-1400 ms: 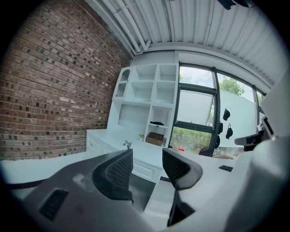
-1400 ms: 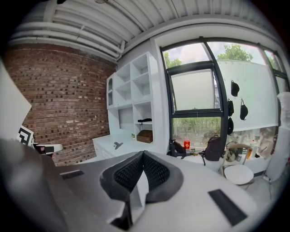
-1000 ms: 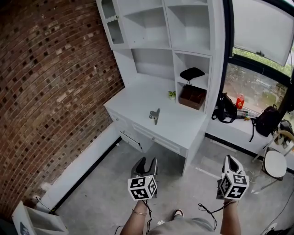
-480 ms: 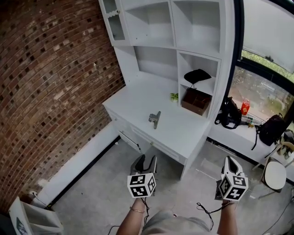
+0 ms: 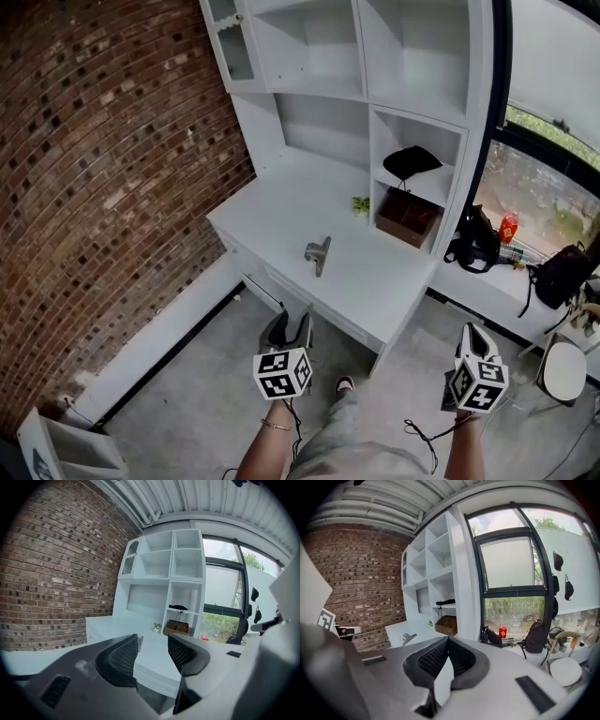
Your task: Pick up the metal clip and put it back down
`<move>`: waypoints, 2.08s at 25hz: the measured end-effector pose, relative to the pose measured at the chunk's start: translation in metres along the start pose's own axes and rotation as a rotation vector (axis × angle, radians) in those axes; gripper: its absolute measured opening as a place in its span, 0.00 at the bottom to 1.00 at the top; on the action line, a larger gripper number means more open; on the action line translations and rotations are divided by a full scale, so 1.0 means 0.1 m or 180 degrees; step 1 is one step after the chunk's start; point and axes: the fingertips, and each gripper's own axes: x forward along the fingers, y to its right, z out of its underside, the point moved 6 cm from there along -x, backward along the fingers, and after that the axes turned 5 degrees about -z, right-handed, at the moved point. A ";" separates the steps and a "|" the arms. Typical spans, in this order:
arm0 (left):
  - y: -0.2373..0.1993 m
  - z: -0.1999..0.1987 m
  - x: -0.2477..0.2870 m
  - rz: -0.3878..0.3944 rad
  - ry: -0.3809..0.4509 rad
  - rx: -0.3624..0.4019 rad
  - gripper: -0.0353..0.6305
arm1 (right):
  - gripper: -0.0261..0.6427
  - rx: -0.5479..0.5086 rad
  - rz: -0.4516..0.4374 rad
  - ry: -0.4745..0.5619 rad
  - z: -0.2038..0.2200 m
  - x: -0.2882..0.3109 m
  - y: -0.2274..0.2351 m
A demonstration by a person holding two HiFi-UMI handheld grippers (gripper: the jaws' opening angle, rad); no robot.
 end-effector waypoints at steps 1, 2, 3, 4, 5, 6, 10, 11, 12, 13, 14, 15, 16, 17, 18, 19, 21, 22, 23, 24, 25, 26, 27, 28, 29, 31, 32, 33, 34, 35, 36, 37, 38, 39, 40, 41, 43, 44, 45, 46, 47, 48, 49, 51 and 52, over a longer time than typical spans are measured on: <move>-0.03 -0.03 0.09 -0.0005 0.0002 -0.0014 0.36 | 0.04 -0.0003 0.0012 0.0007 -0.04 0.09 0.00; -0.05 -0.06 0.19 -0.0002 0.0003 -0.0022 0.36 | 0.04 -0.0005 0.0023 0.0014 -0.08 0.18 0.00; -0.07 -0.09 0.28 0.0006 0.0006 -0.0024 0.36 | 0.04 -0.0009 0.0032 0.0024 -0.13 0.27 0.00; -0.08 -0.13 0.39 0.0016 0.0009 -0.0021 0.36 | 0.04 -0.0015 0.0035 0.0035 -0.19 0.37 -0.01; -0.09 -0.17 0.49 0.0027 0.0012 -0.0018 0.36 | 0.04 -0.0022 0.0035 0.0048 -0.25 0.47 -0.02; -0.11 -0.22 0.61 0.0037 0.0017 -0.0017 0.36 | 0.04 -0.0030 0.0032 0.0061 -0.31 0.57 -0.04; -0.15 -0.40 1.08 0.0082 0.0035 -0.0019 0.36 | 0.04 -0.0072 0.0031 0.0099 -0.55 0.99 -0.08; -0.17 -0.44 1.20 0.0093 0.0035 -0.0021 0.36 | 0.04 -0.0082 0.0035 0.0103 -0.60 1.09 -0.09; -0.18 -0.48 1.31 0.0103 0.0034 -0.0024 0.36 | 0.04 -0.0091 0.0037 0.0104 -0.65 1.20 -0.10; -0.20 -0.50 1.42 0.0113 0.0030 -0.0028 0.36 | 0.04 -0.0100 0.0034 0.0101 -0.68 1.30 -0.12; -0.21 -0.53 1.52 0.0121 0.0022 -0.0029 0.36 | 0.04 -0.0106 0.0028 0.0093 -0.71 1.40 -0.13; -0.22 -0.54 1.63 0.0127 0.0008 -0.0030 0.36 | 0.04 -0.0107 0.0020 0.0079 -0.74 1.51 -0.14; -0.23 -0.55 1.74 0.0131 -0.0009 -0.0032 0.36 | 0.04 -0.0105 0.0012 0.0063 -0.75 1.61 -0.15; -0.25 -0.56 1.84 0.0136 -0.0028 -0.0036 0.36 | 0.04 -0.0100 0.0007 0.0049 -0.77 1.71 -0.15; -0.27 -0.56 1.94 0.0139 -0.0045 -0.0041 0.36 | 0.04 -0.0096 0.0005 0.0038 -0.80 1.81 -0.16; -0.28 -0.57 2.03 0.0143 -0.0060 -0.0044 0.36 | 0.04 -0.0095 0.0004 0.0032 -0.82 1.91 -0.17; -0.32 -0.58 2.20 0.0144 -0.0088 -0.0035 0.36 | 0.04 -0.0094 0.0000 0.0017 -0.86 2.08 -0.18; -0.33 -0.58 2.27 0.0139 -0.0107 -0.0030 0.36 | 0.04 -0.0086 -0.0004 0.0004 -0.86 2.15 -0.18; -0.34 -0.57 2.34 0.0132 -0.0130 -0.0028 0.36 | 0.04 -0.0071 -0.0008 -0.0013 -0.86 2.22 -0.18; -0.35 -0.56 2.40 0.0123 -0.0155 -0.0033 0.36 | 0.04 -0.0056 -0.0015 -0.0035 -0.85 2.27 -0.17; -0.34 -0.55 2.45 0.0114 -0.0178 -0.0040 0.36 | 0.04 -0.0048 -0.0027 -0.0062 -0.85 2.33 -0.16; -0.34 -0.55 2.49 0.0106 -0.0196 -0.0048 0.36 | 0.04 -0.0049 -0.0043 -0.0092 -0.84 2.38 -0.15; -0.33 -0.54 2.51 0.0093 -0.0211 -0.0052 0.36 | 0.04 -0.0054 -0.0066 -0.0127 -0.83 2.44 -0.14; -0.33 -0.53 2.53 0.0069 -0.0228 -0.0054 0.36 | 0.04 -0.0057 -0.0095 -0.0165 -0.82 2.50 -0.13; -0.35 -0.51 2.54 0.0031 -0.0250 -0.0061 0.36 | 0.04 -0.0054 -0.0134 -0.0204 -0.81 2.55 -0.13; -0.39 -0.46 2.56 -0.0070 -0.0297 -0.0114 0.36 | 0.04 -0.0050 -0.0238 -0.0262 -0.81 2.68 -0.13; -0.40 -0.45 2.56 -0.0118 -0.0309 -0.0151 0.36 | 0.04 -0.0067 -0.0300 -0.0276 -0.83 2.74 -0.14; -0.41 -0.45 2.55 -0.0163 -0.0314 -0.0176 0.36 | 0.04 -0.0100 -0.0362 -0.0285 -0.87 2.81 -0.16; -0.41 -0.44 2.54 -0.0207 -0.0319 -0.0181 0.36 | 0.04 -0.0136 -0.0421 -0.0297 -0.89 2.87 -0.18; -0.43 -0.43 2.52 -0.0253 -0.0331 -0.0175 0.36 | 0.04 -0.0161 -0.0474 -0.0309 -0.90 2.93 -0.20; -0.45 -0.41 2.51 -0.0300 -0.0346 -0.0174 0.36 | 0.04 -0.0172 -0.0521 -0.0319 -0.91 2.98 -0.22; -0.47 -0.39 2.50 -0.0342 -0.0360 -0.0188 0.36 | 0.04 -0.0176 -0.0562 -0.0326 -0.92 3.03 -0.24; -0.49 -0.38 2.49 -0.0377 -0.0368 -0.0212 0.36 | 0.04 -0.0186 -0.0599 -0.0335 -0.93 3.08 -0.26; -0.50 -0.36 2.48 -0.0408 -0.0372 -0.0237 0.36 | 0.04 -0.0204 -0.0638 -0.0347 -0.93 3.12 -0.28; -0.51 -0.35 2.47 -0.0436 -0.0373 -0.0256 0.36 | 0.04 -0.0228 -0.0679 -0.0363 -0.94 3.16 -0.31; -0.53 -0.34 2.46 -0.0463 -0.0376 -0.0269 0.36 | 0.04 -0.0251 -0.0721 -0.0378 -0.94 3.20 -0.35; -0.56 -0.31 2.44 -0.0514 -0.0388 -0.0297 0.36 | 0.04 -0.0288 -0.0797 -0.0402 -0.95 3.27 -0.41; -0.58 -0.29 2.44 -0.0536 -0.0394 -0.0316 0.36 | 0.04 -0.0305 -0.0829 -0.0414 -0.95 3.31 -0.45; -0.60 -0.27 2.44 -0.0554 -0.0398 -0.0337 0.36 | 0.04 -0.0325 -0.0859 -0.0427 -0.95 3.34 -0.48; -0.61 -0.25 2.45 -0.0568 -0.0406 -0.0359 0.36 | 0.04 -0.0350 -0.0885 -0.0445 -0.95 3.38 -0.51; -0.62 -0.22 2.45 -0.0576 -0.0423 -0.0380 0.36 | 0.04 -0.0378 -0.0905 -0.0475 -0.94 3.41 -0.55; -0.63 -0.18 2.45 -0.0578 -0.0453 -0.0402 0.36 | 0.04 -0.0406 -0.0918 -0.0518 -0.92 3.44 -0.57; -0.63 -0.13 2.46 -0.0571 -0.0492 -0.0421 0.36 | 0.04 -0.0433 -0.0923 -0.0565 -0.88 3.47 -0.59; -0.64 -0.01 2.50 -0.0536 -0.0570 -0.0455 0.36 | 0.04 -0.0495 -0.0913 -0.0653 -0.80 3.53 -0.63; -0.64 0.05 2.54 -0.0516 -0.0599 -0.0470 0.36 | 0.04 -0.0537 -0.0905 -0.0691 -0.76 3.56 -0.66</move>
